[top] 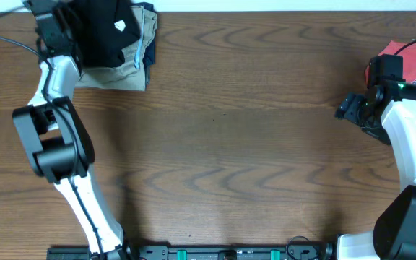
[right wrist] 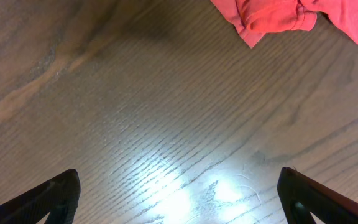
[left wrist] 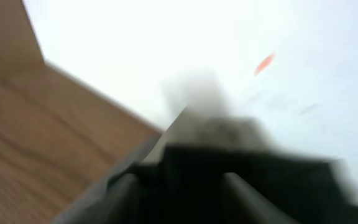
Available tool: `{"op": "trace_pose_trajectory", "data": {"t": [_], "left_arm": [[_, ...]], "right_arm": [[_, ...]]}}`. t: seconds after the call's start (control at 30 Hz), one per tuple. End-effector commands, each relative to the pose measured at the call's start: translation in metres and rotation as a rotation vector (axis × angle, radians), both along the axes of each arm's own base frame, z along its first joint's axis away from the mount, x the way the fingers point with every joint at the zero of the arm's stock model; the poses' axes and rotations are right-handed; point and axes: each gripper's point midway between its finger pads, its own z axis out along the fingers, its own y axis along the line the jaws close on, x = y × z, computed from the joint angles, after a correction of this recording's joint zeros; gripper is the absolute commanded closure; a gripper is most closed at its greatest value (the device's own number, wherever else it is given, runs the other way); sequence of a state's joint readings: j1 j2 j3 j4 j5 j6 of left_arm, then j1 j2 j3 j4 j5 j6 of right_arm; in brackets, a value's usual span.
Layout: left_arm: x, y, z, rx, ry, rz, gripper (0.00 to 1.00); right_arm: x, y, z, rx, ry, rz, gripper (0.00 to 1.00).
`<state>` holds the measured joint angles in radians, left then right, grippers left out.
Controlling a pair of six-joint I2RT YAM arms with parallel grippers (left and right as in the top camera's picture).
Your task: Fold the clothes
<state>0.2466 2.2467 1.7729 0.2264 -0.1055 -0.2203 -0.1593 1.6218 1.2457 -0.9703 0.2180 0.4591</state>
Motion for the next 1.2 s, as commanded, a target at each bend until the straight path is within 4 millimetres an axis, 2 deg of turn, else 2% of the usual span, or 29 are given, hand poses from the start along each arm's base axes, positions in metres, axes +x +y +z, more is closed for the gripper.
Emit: {"op": "trace_pose_trajectory", "data": {"t": [0.0, 0.03, 0.17, 0.33, 0.4, 0.43, 0.53, 0.7, 0.9, 1.07, 1.17], "left_arm": [[-0.01, -0.032, 0.081, 0.032, -0.098, -0.042, 0.39], [-0.014, -0.044, 0.093, 0.031, -0.096, -0.058, 0.27], [-0.034, -0.082, 0.119, 0.02, -0.051, -0.114, 0.0], [-0.081, -0.126, 0.132, -0.005, 0.103, -0.182, 0.02], [-0.113, -0.144, 0.131, -0.039, 0.198, -0.203, 0.02], [-0.121, -0.148, 0.131, -0.05, 0.219, -0.206, 0.02], [-0.174, -0.165, 0.135, -0.11, 0.325, -0.207, 0.02], [-0.243, -0.176, 0.149, -0.173, 0.411, -0.202, 0.02], [-0.319, -0.214, 0.164, -0.245, 0.479, -0.357, 0.02], [-0.376, -0.223, 0.167, -0.252, 0.545, -0.404, 0.02], [-0.406, -0.221, 0.162, -0.316, 0.588, -0.358, 0.02]], "right_arm": [[0.002, -0.004, 0.007, -0.021, -0.018, -0.004, 0.01], [0.001, -0.004, 0.007, -0.021, -0.018, -0.004, 0.01], [0.001, -0.004, 0.007, -0.021, -0.018, -0.004, 0.01], [0.001, -0.004, 0.007, -0.021, -0.018, -0.004, 0.01], [0.001, -0.004, 0.007, -0.021, -0.018, -0.004, 0.01], [0.001, -0.004, 0.007, -0.021, -0.018, -0.004, 0.01], [0.001, -0.004, 0.007, -0.021, -0.018, -0.004, 0.01], [0.001, -0.004, 0.007, -0.021, -0.018, -0.004, 0.01], [0.001, -0.004, 0.007, -0.021, -0.018, -0.004, 0.01], [0.001, -0.004, 0.007, -0.021, -0.018, -0.004, 0.01], [0.001, -0.004, 0.007, -0.021, -0.018, -0.004, 0.01]]}}
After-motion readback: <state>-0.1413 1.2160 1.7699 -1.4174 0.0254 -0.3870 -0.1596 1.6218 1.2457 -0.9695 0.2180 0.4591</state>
